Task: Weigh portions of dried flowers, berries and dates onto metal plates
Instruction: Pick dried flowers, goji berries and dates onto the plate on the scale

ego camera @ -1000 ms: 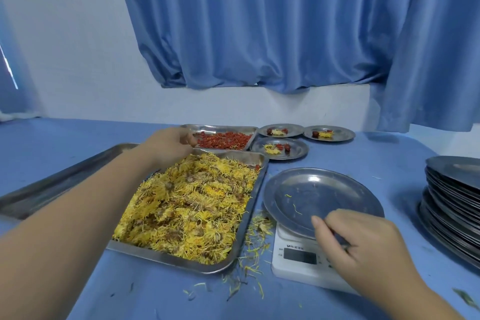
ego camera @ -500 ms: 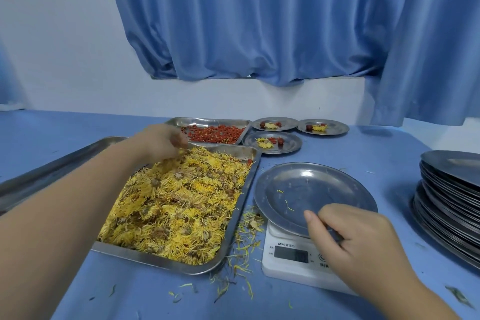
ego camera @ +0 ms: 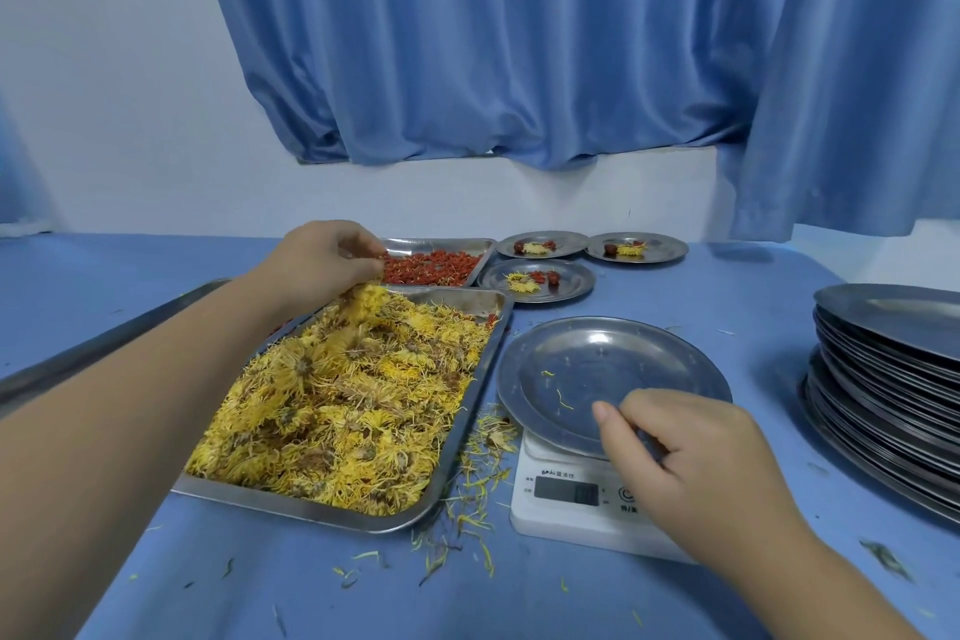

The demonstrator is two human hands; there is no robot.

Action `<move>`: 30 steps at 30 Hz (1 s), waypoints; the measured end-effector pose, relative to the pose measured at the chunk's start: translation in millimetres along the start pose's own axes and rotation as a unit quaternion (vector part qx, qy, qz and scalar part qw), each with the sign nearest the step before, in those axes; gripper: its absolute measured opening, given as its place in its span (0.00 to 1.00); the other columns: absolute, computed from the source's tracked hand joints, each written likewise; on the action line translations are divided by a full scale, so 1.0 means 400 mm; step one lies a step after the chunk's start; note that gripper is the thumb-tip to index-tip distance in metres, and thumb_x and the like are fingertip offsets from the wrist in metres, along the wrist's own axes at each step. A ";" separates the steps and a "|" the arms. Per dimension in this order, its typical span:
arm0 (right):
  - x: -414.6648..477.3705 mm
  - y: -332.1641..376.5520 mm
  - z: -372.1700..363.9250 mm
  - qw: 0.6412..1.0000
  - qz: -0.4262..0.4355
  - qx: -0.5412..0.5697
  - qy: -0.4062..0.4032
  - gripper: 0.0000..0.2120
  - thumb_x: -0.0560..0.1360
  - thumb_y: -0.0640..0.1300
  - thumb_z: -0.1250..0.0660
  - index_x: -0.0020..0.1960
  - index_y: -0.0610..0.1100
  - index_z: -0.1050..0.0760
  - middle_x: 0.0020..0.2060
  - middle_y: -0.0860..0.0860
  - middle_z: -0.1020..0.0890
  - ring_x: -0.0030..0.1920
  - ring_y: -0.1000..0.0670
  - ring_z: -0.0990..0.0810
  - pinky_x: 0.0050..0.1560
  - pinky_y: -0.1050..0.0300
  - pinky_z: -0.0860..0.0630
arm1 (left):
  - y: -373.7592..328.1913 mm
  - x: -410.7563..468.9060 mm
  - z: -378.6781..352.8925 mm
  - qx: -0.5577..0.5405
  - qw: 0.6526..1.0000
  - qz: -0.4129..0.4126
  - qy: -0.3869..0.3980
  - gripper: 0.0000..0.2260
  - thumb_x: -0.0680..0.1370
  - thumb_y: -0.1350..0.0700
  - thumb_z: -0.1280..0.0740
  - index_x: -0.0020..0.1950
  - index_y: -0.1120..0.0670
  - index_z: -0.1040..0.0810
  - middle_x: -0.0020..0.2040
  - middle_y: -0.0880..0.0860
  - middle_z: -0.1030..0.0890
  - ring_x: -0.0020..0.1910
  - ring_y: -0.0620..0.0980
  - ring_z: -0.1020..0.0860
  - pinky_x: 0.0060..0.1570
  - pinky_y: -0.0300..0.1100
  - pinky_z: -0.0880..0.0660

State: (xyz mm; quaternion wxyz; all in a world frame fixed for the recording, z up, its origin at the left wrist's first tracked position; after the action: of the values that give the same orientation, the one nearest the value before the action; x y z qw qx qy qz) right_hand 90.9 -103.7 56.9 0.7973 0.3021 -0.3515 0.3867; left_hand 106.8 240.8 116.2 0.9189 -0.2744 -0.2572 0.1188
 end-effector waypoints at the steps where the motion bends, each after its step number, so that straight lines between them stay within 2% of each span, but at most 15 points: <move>1: 0.000 -0.001 0.001 1.000 -0.001 0.002 0.000 0.20 0.75 0.52 0.43 0.28 0.47 0.43 0.22 0.52 0.41 0.24 0.51 0.39 0.24 0.54 0.37 | -0.012 0.001 0.003 -0.007 1.000 -0.005 -0.010 0.02 0.77 0.54 0.29 0.49 0.49 0.19 0.44 0.47 0.17 0.28 0.39 0.21 0.31 0.35 0.27; 3: 0.000 -0.002 0.001 1.000 -0.001 0.008 0.000 0.20 0.75 0.52 0.43 0.28 0.47 0.43 0.22 0.52 0.41 0.24 0.51 0.39 0.25 0.55 0.37 | -0.041 0.006 0.009 -0.012 0.999 -0.015 -0.028 0.01 0.76 0.53 0.29 0.47 0.48 0.19 0.43 0.46 0.17 0.29 0.40 0.21 0.31 0.34 0.27; 6: -0.001 -0.004 0.002 1.000 0.000 0.014 -0.002 0.20 0.75 0.52 0.43 0.28 0.46 0.43 0.22 0.51 0.41 0.24 0.50 0.39 0.26 0.54 0.37 | -0.080 0.015 0.013 -0.005 0.999 -0.027 -0.042 0.04 0.76 0.50 0.29 0.49 0.48 0.18 0.46 0.45 0.18 0.39 0.43 0.20 0.37 0.35 0.27; 10: 0.003 -0.010 0.008 1.000 -0.008 0.024 -0.003 0.20 0.75 0.52 0.43 0.28 0.46 0.42 0.23 0.53 0.42 0.25 0.51 0.40 0.24 0.52 0.37 | -0.089 0.003 -0.066 -0.035 0.998 0.002 0.051 0.05 0.76 0.49 0.28 0.48 0.49 0.18 0.44 0.49 0.17 0.38 0.47 0.20 0.34 0.35 0.24; 12: 0.006 -0.022 0.013 0.999 -0.022 0.033 -0.002 0.21 0.75 0.53 0.43 0.28 0.46 0.42 0.22 0.52 0.41 0.25 0.51 0.39 0.25 0.52 0.36 | -0.100 -0.016 -0.121 -0.047 0.994 0.000 0.096 0.05 0.76 0.49 0.29 0.48 0.48 0.17 0.43 0.47 0.17 0.39 0.45 0.21 0.39 0.38 0.24; 15: 0.012 -0.051 0.032 0.996 -0.055 0.061 -0.019 0.22 0.75 0.51 0.41 0.27 0.45 0.43 0.22 0.51 0.41 0.25 0.50 0.39 0.26 0.53 0.37 | -0.148 -0.035 -0.208 -0.077 0.986 -0.024 0.146 0.03 0.76 0.50 0.29 0.49 0.46 0.17 0.41 0.46 0.16 0.36 0.40 0.20 0.35 0.30 0.26; 19: 0.014 -0.097 0.065 0.989 -0.102 0.090 -0.058 0.21 0.74 0.47 0.37 0.27 0.40 0.40 0.21 0.48 0.39 0.25 0.47 0.38 0.27 0.48 0.36 | -0.252 -0.046 -0.329 -0.116 0.967 -0.043 0.222 0.03 0.75 0.53 0.28 0.49 0.46 0.17 0.37 0.42 0.17 0.35 0.38 0.20 0.36 0.30 0.25; 22: 0.011 -0.125 0.077 0.982 -0.127 0.117 -0.075 0.22 0.74 0.48 0.37 0.27 0.39 0.39 0.21 0.47 0.38 0.26 0.47 0.38 0.28 0.49 0.37 | -0.323 -0.058 -0.408 -0.130 0.956 -0.059 0.256 0.05 0.76 0.55 0.28 0.51 0.51 0.17 0.36 0.45 0.18 0.34 0.41 0.20 0.36 0.36 0.23; 24: 0.010 -0.138 0.081 0.979 -0.139 0.122 -0.084 0.22 0.74 0.48 0.37 0.28 0.40 0.41 0.22 0.47 0.39 0.26 0.47 0.38 0.28 0.50 0.39 | -0.348 -0.073 -0.454 -0.118 0.953 -0.067 0.270 0.05 0.76 0.55 0.28 0.52 0.53 0.18 0.40 0.48 0.17 0.36 0.46 0.19 0.41 0.43 0.21; 27: 0.010 -0.150 0.083 0.977 -0.144 0.129 -0.094 0.23 0.75 0.48 0.37 0.27 0.43 0.43 0.22 0.48 0.40 0.25 0.50 0.41 0.28 0.53 0.41 | -0.348 -0.083 -0.496 -0.070 0.956 -0.070 0.276 0.08 0.78 0.48 0.31 0.51 0.50 0.18 0.47 0.50 0.15 0.48 0.52 0.18 0.53 0.50 0.22; 30: 0.011 -0.156 0.084 0.974 -0.147 0.137 -0.102 0.23 0.75 0.47 0.37 0.27 0.47 0.46 0.22 0.50 0.42 0.25 0.51 0.42 0.27 0.54 0.42 | -0.337 -0.069 -0.482 -0.040 0.964 -0.066 0.254 0.14 0.79 0.41 0.37 0.49 0.48 0.18 0.48 0.47 0.16 0.51 0.50 0.19 0.56 0.50 0.24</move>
State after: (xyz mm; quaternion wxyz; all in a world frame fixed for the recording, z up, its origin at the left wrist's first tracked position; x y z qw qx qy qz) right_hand 133.5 -159.7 66.4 0.7562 0.4949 -0.3264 0.2770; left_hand 197.7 34.6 42.9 0.9480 -0.3150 -0.0377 -0.0259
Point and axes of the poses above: each hand's wrist, its own x-axis towards the middle knuckle, its own z-axis out of the back of the hand, y = z × x, the point moved 9 cm from there along x, towards the middle knuckle
